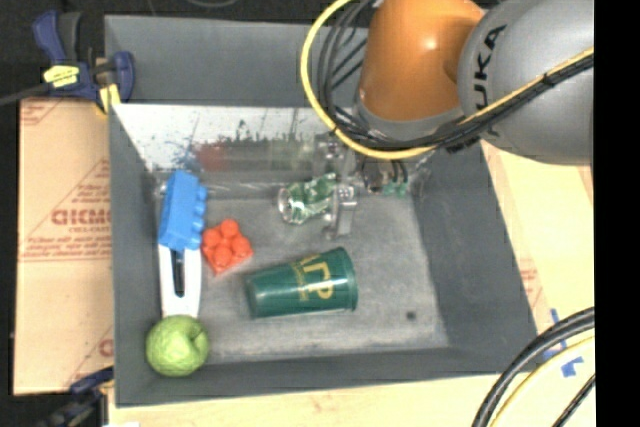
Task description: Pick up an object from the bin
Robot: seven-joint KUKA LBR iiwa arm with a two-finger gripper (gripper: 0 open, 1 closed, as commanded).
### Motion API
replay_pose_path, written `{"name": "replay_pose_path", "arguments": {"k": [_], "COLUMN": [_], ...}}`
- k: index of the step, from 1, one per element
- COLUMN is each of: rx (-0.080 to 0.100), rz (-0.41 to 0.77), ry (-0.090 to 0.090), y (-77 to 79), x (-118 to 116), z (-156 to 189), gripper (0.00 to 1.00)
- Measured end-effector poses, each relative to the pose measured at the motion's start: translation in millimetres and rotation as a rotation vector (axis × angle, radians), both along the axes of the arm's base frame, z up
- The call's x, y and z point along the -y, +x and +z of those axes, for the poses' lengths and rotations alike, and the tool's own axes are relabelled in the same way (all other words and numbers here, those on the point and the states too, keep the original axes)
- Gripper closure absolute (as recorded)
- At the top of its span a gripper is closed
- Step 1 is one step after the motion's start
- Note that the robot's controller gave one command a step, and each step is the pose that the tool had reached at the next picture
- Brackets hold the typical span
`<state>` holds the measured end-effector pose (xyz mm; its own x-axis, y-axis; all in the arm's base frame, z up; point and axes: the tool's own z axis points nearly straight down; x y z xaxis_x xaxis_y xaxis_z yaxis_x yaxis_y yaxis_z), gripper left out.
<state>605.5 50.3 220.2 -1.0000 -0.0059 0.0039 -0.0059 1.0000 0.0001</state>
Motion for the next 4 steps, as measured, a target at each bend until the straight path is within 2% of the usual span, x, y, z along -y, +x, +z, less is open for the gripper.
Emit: {"name": "replay_pose_path", "arguments": {"k": [1, 2, 3, 4], "rx": [0.008, 0.014, 0.011, 0.006], "rz": [-0.001, 0.074, 0.048, 0.085], "ry": [0.001, -0.001, 0.001, 0.006], "y": [1.3, -10.9, -30.7, -51.0], "x": [0, -4, -32, -31], "z": [5, -22, -81, -110], "gripper": [0.0, 0.0, 0.0, 0.0]}}
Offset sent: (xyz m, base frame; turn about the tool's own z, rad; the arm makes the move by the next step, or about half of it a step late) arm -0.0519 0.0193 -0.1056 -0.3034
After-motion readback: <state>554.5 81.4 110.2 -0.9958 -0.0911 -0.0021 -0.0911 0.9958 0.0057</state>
